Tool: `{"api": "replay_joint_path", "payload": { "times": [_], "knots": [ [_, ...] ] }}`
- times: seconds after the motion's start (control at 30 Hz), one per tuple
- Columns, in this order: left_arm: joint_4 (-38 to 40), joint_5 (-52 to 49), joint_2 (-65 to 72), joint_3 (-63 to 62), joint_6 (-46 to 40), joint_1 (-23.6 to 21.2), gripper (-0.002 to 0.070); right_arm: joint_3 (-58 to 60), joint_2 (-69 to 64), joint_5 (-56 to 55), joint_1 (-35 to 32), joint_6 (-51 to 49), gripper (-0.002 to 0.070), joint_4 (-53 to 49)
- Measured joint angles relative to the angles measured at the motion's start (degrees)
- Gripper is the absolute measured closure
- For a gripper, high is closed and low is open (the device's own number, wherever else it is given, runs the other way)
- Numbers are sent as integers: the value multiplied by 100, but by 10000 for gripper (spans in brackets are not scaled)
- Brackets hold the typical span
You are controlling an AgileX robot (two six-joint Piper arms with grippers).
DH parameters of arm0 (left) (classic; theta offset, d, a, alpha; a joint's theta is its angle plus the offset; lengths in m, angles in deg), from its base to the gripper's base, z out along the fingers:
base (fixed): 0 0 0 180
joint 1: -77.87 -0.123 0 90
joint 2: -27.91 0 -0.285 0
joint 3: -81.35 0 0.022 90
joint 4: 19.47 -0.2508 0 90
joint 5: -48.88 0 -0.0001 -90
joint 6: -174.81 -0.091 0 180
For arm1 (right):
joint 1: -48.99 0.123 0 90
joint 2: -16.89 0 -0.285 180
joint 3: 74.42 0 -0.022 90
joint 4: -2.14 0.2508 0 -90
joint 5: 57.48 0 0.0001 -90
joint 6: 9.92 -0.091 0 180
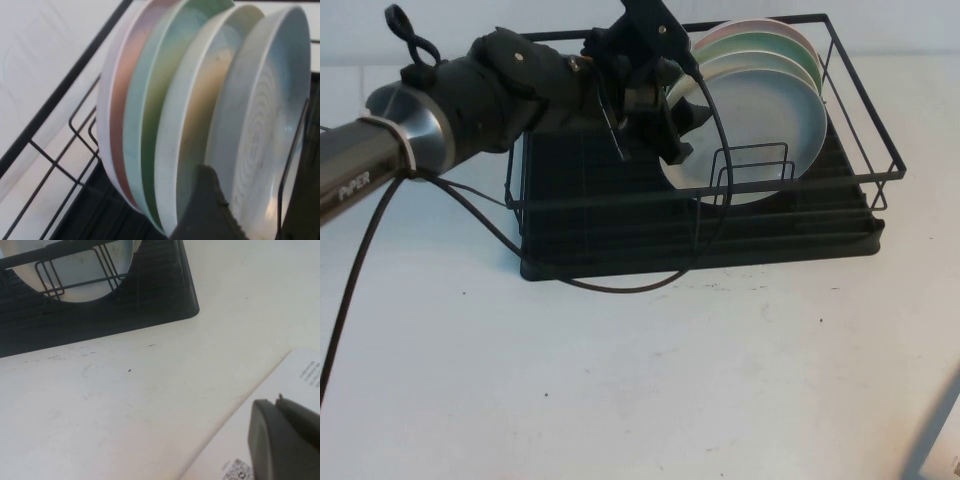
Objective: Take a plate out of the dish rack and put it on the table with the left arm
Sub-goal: Grasp the plate from the shelf
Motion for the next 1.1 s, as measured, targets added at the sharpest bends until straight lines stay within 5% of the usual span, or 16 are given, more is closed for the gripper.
{"api": "replay_joint_path", "payload": {
  "times": [0.27,0.67,0.77,0.93,1.1],
  "knots": [
    [1678,93,285,-14,-1402,0,244,0,0,0,0,0,696,0],
    [2966,283,662,-26,-2464,0,252,0,0,0,0,0,696,2],
    [3390,413,757,-26,-2565,0,320,0,0,0,0,0,696,2],
    [3717,678,855,-26,-2603,0,576,0,0,0,0,0,696,2],
    [3706,677,855,-82,-2751,20,619,0,0,0,0,0,696,2]
  ]
}}
